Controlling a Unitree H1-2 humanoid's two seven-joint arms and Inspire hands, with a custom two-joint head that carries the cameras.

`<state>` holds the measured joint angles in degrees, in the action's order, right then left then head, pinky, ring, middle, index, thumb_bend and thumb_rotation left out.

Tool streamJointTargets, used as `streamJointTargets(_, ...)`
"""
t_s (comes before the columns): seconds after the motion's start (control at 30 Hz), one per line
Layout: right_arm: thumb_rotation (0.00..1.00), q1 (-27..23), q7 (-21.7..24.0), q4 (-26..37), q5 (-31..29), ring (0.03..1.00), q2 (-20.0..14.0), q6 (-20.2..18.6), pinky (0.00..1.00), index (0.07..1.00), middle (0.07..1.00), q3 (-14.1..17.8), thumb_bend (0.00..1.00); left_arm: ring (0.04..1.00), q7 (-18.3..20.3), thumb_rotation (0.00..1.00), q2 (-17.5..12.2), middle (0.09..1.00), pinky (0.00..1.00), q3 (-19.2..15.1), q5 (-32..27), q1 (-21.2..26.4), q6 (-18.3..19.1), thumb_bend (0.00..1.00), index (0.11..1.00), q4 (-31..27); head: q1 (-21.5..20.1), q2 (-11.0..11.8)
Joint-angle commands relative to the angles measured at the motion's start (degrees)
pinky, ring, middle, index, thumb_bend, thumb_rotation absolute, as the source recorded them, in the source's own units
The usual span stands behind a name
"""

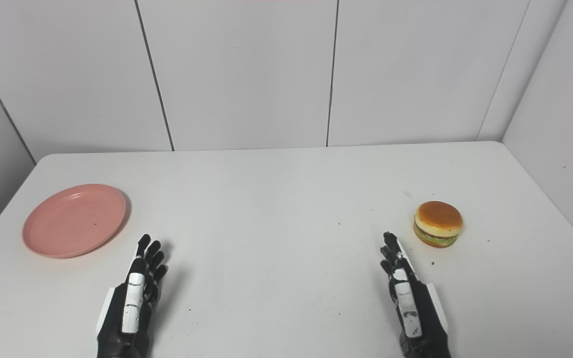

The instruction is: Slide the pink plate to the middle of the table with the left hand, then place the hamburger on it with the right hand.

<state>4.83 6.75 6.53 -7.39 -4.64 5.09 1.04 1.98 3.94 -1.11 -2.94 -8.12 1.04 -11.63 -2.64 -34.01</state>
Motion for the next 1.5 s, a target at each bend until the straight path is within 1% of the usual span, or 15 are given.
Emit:
streamJointTargets(0.0,1.00,1.02,0.16,-0.27,-0.27,0.979,-0.05,-0.39,0.99,0.943,0.985,-0.05,0.89,1.000,0.47,0.95,-1.34,0.991,1.00,0.07,-0.27,-3.77,-0.54,0.79,0.995,-1.75,0.11,0.12)
streamJointTargets(0.13,1.00,1.06,0.25,-0.31,-0.42,0.977,-0.16,-0.39,0.99,0.942,0.986,-0.02,0.88,1.000,0.65,0.95,-1.37,0.988,1.00,0.12,-0.51,-3.79,-0.56,0.77,0.989,-1.73,0.48,0.11)
streamJointTargets(0.33,1.00,1.29,0.05,0.37,0.12,0.965,0.10,-0.85,0.98,0.939,0.980,-0.42,0.88,1.000,0.70,0.96,-1.68,0.982,1.00,-0.05,-0.46,-3.95,-0.18,0.78,0.987,-2.31,-0.23,-0.20)
streamJointTargets(0.5,1.00,1.16,-0.01,0.25,0.37,0.964,0.18,-1.08,0.98,0.936,0.980,-0.41,0.89,1.000,0.78,0.96,-1.76,0.983,1.00,-0.07,-0.34,-3.81,0.36,0.78,0.988,-2.15,-0.10,0.05)
streamJointTargets(0.7,1.00,1.05,0.19,-0.10,0.19,0.963,0.01,-0.90,0.98,0.924,0.975,-0.30,0.88,1.000,0.91,0.96,-1.62,0.979,1.00,-0.06,-0.24,-3.62,0.05,0.75,0.980,-1.46,-0.11,0.15)
streamJointTargets(0.93,1.00,1.05,0.47,-0.02,0.14,0.964,-0.32,-1.22,0.98,0.918,0.972,-0.34,0.89,1.000,0.93,0.97,-1.55,0.982,1.00,0.23,0.05,-3.67,0.75,0.74,0.984,-1.75,0.00,0.09)
streamJointTargets(1.23,1.00,0.99,0.64,-0.08,0.01,0.963,-0.39,-1.40,0.98,0.916,0.967,-0.34,0.88,1.000,0.98,0.96,-1.48,0.977,1.00,0.32,-0.11,-3.64,1.00,0.73,0.983,-1.64,0.26,0.26)
streamJointTargets(1.33,1.00,0.99,0.76,-0.35,-0.04,0.961,-0.59,-1.38,0.98,0.916,0.966,-0.29,0.88,1.000,0.94,0.96,-1.35,0.977,1.00,0.50,0.11,-3.55,0.95,0.74,0.983,-1.23,1.48,0.82)
streamJointTargets(1.37,1.00,0.97,0.83,-0.48,-0.13,0.962,-0.68,-1.32,0.99,0.915,0.967,-0.23,0.89,1.000,0.86,0.95,-1.24,0.973,1.00,0.61,0.26,-3.51,0.90,0.75,0.979,-1.05,1.86,1.00)
streamJointTargets(1.47,1.00,0.82,1.05,-1.38,-0.29,0.960,-1.06,-0.49,0.98,0.915,0.969,0.17,0.89,1.000,0.55,0.94,-0.69,0.974,1.00,1.13,0.73,-3.40,0.96,0.76,0.980,-0.38,4.48,2.04)
